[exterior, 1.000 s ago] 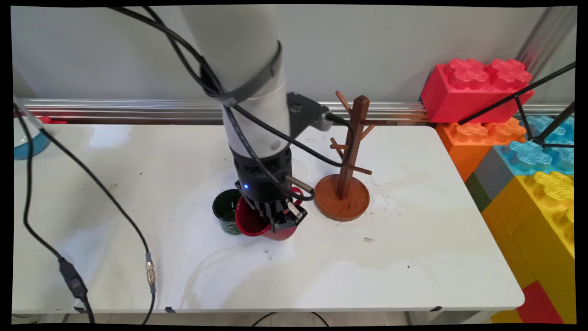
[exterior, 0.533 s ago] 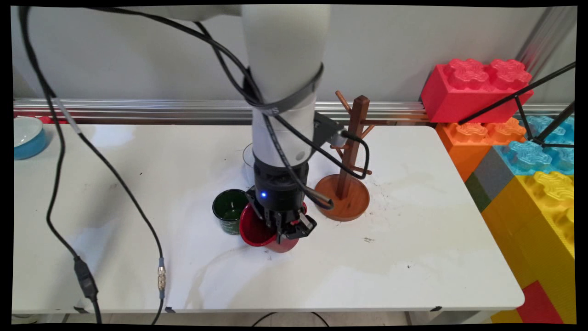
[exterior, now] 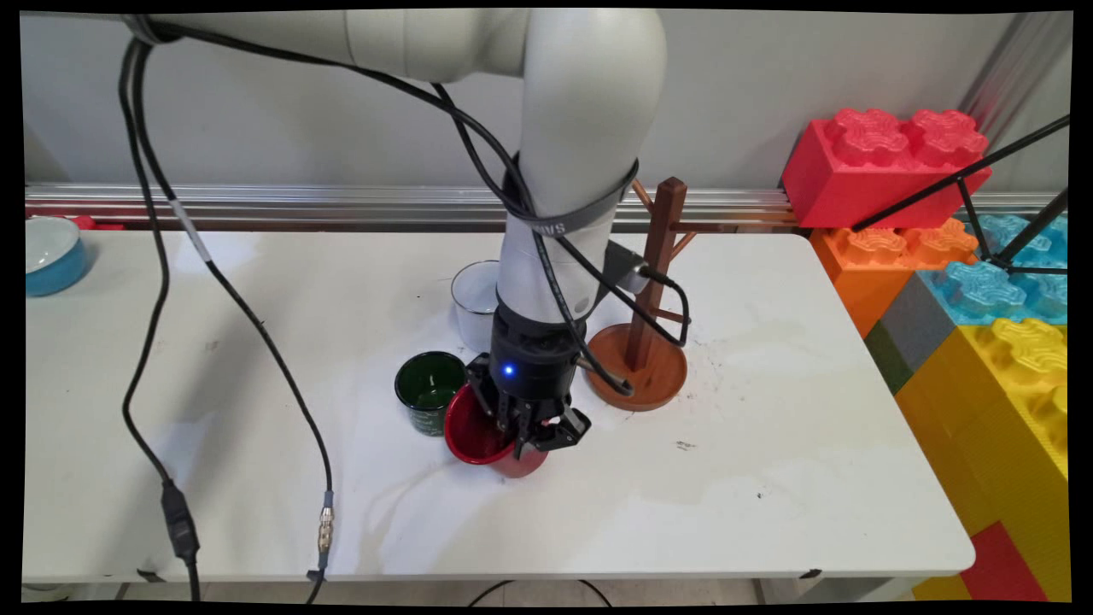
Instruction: Place the picked object on the table
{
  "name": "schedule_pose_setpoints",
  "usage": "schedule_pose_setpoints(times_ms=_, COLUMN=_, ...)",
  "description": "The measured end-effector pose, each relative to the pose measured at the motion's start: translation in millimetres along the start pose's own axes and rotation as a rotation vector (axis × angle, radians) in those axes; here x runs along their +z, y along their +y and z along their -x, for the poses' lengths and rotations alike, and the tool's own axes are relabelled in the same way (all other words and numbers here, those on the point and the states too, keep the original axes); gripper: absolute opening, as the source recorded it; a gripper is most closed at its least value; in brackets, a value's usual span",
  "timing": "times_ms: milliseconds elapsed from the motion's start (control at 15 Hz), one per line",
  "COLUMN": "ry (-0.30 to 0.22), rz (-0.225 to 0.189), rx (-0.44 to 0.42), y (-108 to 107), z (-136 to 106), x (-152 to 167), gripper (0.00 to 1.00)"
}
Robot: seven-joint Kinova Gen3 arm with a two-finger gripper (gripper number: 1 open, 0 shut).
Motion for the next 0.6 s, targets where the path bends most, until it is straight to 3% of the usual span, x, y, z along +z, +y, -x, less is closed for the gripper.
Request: schedule_pose_setpoints(times_ms=600, ry=-0.052, rz=-0.004, rx=-0.035, y=7.0, z=-20.2, x=20.9, gripper=0.00)
